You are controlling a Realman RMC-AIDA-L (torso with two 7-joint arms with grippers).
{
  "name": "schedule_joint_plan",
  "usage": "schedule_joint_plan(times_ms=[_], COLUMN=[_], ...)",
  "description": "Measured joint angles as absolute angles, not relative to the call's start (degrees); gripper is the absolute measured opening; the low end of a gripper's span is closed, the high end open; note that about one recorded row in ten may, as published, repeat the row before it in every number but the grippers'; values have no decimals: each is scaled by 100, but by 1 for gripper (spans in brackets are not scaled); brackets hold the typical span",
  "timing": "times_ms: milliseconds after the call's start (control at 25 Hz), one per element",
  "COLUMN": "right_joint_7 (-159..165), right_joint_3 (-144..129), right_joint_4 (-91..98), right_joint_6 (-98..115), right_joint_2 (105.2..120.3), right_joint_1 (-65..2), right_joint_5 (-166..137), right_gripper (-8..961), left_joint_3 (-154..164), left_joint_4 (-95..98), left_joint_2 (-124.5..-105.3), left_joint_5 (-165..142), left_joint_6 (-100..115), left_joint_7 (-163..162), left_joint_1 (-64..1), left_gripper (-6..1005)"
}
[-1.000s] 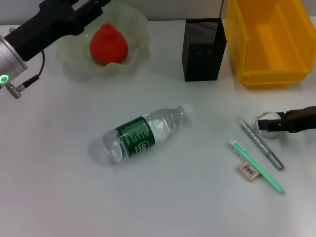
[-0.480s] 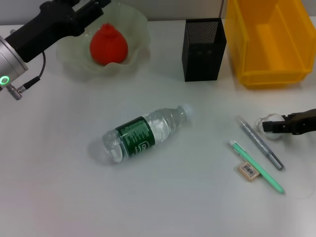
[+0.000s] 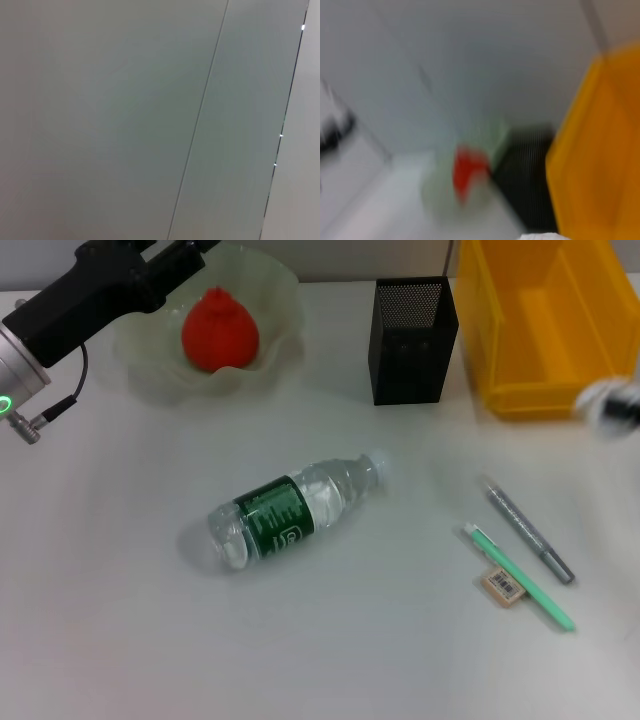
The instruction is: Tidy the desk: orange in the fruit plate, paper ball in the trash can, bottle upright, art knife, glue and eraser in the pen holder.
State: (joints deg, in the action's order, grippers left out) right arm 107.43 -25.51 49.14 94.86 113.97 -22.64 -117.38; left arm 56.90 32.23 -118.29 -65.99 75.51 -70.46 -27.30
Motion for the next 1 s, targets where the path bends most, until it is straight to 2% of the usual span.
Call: schedule_joint_plan(times_ms=[280,440,600,760,1000], right_joint_7=[8527,7789,7340,7083,6509], right_joint_3=[-1935,-1922,-1973,-2034,-2030], right_joint_4=[3487,3352,3299,3001,2828], right_joint_6=[9088,8278,7219,6312,6152], right_joint_2=[11425,11715,11889,11907,11911], right_joint_1=[-2332,-2713,-3102,-3462,-3619], right_joint_5=[-9684,-9534,-9523,-9521,-9510], right_gripper=[521,521,521,535,556], left_joint_3=[5668,5669,5673,5705,5806], left_joint_4=[3193,3190,3190,3190,3225], left_joint_2=[-11836,-11838,-11839,-11834,-11799], left_joint_5=[-6598,-6599,-6599,-6616,-6811], left_joint_6=[7590,7674,7768,7956,8284], left_joint_7=[-7025,-7046,-7048,-7049,-7059], left_joint_1=[-2730,-2708,-2642,-2552,-2427], left_gripper=[606,606,606,607,607])
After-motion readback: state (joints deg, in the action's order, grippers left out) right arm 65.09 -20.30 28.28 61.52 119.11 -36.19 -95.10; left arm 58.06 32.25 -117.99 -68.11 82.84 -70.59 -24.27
